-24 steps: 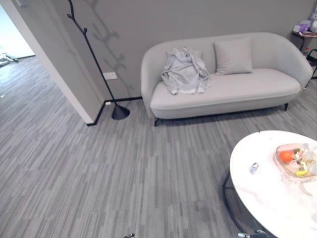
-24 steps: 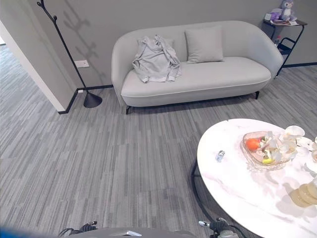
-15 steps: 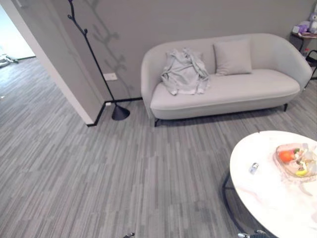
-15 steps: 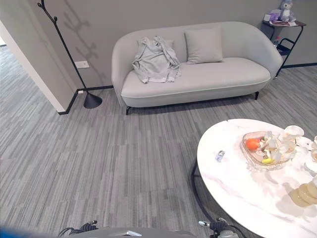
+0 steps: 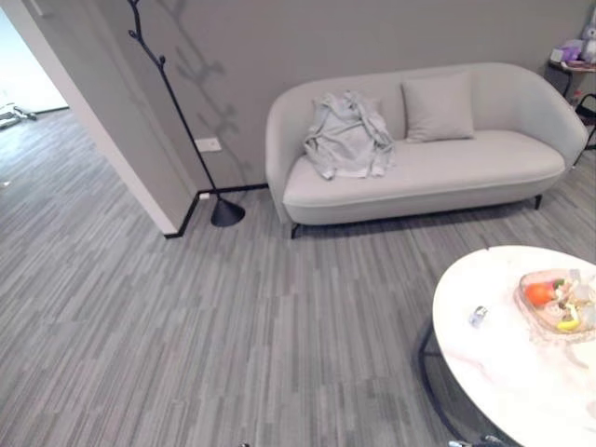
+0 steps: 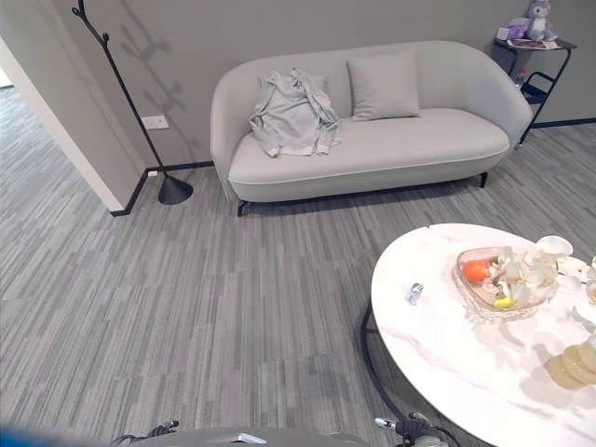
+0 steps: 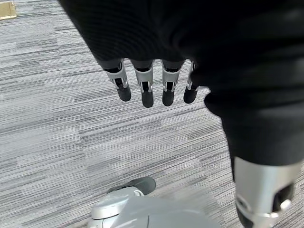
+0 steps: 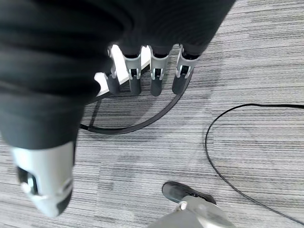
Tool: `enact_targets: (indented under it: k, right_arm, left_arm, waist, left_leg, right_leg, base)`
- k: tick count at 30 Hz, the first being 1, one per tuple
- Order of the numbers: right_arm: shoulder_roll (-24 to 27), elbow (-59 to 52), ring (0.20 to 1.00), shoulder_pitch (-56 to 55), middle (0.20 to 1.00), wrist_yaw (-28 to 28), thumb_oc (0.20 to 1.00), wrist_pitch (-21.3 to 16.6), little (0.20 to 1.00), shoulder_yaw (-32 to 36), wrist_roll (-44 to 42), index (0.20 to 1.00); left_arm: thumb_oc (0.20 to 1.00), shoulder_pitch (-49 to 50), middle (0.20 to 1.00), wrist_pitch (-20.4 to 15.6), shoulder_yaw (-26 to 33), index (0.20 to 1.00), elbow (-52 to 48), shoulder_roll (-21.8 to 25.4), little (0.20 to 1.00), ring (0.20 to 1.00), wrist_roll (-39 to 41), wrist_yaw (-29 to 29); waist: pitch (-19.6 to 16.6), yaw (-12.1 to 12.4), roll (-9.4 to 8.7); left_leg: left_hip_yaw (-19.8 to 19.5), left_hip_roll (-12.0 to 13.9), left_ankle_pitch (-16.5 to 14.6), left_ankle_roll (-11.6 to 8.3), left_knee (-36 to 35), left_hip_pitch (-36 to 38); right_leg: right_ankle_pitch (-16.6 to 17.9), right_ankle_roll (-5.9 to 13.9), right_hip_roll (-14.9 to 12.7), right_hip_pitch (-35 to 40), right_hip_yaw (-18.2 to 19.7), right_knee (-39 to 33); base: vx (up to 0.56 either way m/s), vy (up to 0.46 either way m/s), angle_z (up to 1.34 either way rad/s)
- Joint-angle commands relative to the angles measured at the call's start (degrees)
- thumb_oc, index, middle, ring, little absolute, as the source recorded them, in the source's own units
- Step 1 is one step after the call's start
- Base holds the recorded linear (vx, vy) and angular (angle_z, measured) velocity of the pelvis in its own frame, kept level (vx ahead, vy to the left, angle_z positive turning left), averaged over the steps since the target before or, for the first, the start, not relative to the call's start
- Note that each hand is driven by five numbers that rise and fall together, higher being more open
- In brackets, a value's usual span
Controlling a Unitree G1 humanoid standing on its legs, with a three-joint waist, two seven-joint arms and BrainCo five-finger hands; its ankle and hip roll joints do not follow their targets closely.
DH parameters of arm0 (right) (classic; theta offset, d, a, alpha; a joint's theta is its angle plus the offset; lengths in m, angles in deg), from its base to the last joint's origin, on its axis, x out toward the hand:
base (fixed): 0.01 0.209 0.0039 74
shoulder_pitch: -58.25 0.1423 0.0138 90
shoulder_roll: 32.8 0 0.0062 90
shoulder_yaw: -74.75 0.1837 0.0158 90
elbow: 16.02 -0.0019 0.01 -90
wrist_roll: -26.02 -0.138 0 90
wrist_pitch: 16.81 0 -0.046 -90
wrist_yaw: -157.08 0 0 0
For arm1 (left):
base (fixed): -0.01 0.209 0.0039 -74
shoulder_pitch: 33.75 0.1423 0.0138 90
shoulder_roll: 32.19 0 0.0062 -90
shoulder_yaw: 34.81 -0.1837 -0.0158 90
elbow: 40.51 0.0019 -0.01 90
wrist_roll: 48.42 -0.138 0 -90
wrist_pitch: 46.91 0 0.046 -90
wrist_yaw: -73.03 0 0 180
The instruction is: Hang the clothes on the sofa on the clothes rack.
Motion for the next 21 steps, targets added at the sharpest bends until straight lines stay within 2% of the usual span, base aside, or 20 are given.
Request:
enact_targets:
  k: [1,15,20,21]
  right_arm:
    - [0.5,1.2,1.000,2.6,1.000,-0.3,1.000,-0.3,1.000,-2.2,0.5,1.000]
    - [0.6,0.8,1.000,2.6,1.000,-0.3,1.000,-0.1,1.000,-2.6,0.7,1.000]
    - [0.3,0.2,1.000,3.3,1.000,-0.4,1.000,-0.4,1.000,-3.1,0.5,1.000]
    - [0.3,0.1,1.000,3.6,1.000,-0.5,1.000,-0.4,1.000,-3.2,0.5,1.000]
  left_arm:
    - [1.000,-2.9,1.000,-0.6,1.3,1.000,1.8,1.1,1.000,1.000,-2.4,0.3]
    - [1.000,-3.2,1.000,-0.2,1.7,1.000,1.4,1.5,1.000,1.000,-1.4,0.1]
    - [1.000,-3.5,1.000,-0.1,2.2,1.000,1.5,1.7,1.000,1.000,-0.7,0.0]
    - [1.000,-3.8,1.000,-0.1,2.4,1.000,1.5,1.9,1.000,1.000,-0.5,0.0]
  waist:
    - [0.7,-0.4,-3.57]
    - [1.0,-0.3,-3.55]
    - [1.9,-0.1,-3.77]
    - [2.8,0.0,-4.10]
  left_leg:
    - [-6.2,0.6,-2.7,-2.17,-5.1,4.7]
    - [-6.8,1.1,-2.1,-2.71,-5.1,4.0]
    - [-6.9,2.5,-1.3,-3.24,-5.1,3.6]
    - [-6.9,2.5,-1.4,-3.57,-2.4,1.7]
  right_leg:
    - [7.6,7.42,-4.9,4.7,-0.1,-11.1]
    - [7.2,7.16,-4.5,4.4,-0.5,-11.1]
    - [7.2,6.60,-3.5,3.6,-0.1,-11.1]
    - [7.1,6.26,-3.4,3.5,0.1,-11.1]
  base:
    - [0.00,0.000,0.00]
    - [0.00,-0.030,0.01]
    - [0.00,-0.064,-0.01]
    - [-0.09,-0.090,-0.01]
